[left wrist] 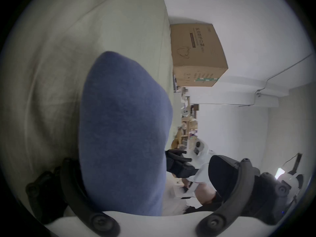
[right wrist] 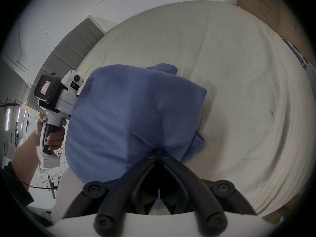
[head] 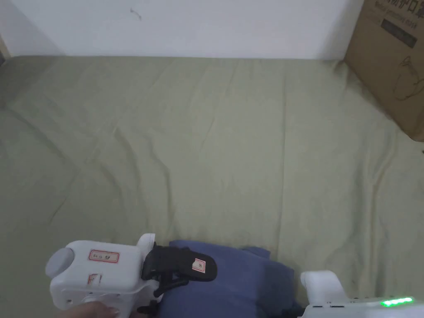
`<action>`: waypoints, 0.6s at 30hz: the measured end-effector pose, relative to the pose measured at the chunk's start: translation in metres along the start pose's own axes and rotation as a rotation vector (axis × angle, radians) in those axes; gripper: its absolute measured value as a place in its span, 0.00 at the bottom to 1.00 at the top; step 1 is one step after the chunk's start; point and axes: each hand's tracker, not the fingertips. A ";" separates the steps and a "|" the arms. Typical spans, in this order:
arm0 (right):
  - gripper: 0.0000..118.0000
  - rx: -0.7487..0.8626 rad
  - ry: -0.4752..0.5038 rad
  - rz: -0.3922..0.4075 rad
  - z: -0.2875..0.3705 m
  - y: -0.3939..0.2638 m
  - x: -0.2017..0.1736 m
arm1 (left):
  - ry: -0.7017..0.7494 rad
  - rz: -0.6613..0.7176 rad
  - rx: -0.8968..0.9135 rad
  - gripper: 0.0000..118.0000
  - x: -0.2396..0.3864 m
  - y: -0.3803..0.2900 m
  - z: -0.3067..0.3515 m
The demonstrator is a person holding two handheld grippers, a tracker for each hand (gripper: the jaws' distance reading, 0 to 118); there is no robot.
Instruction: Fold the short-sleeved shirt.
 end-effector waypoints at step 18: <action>0.00 0.182 -0.019 0.107 0.070 -0.006 -0.038 | 0.557 -0.362 0.243 0.14 0.100 -0.040 0.105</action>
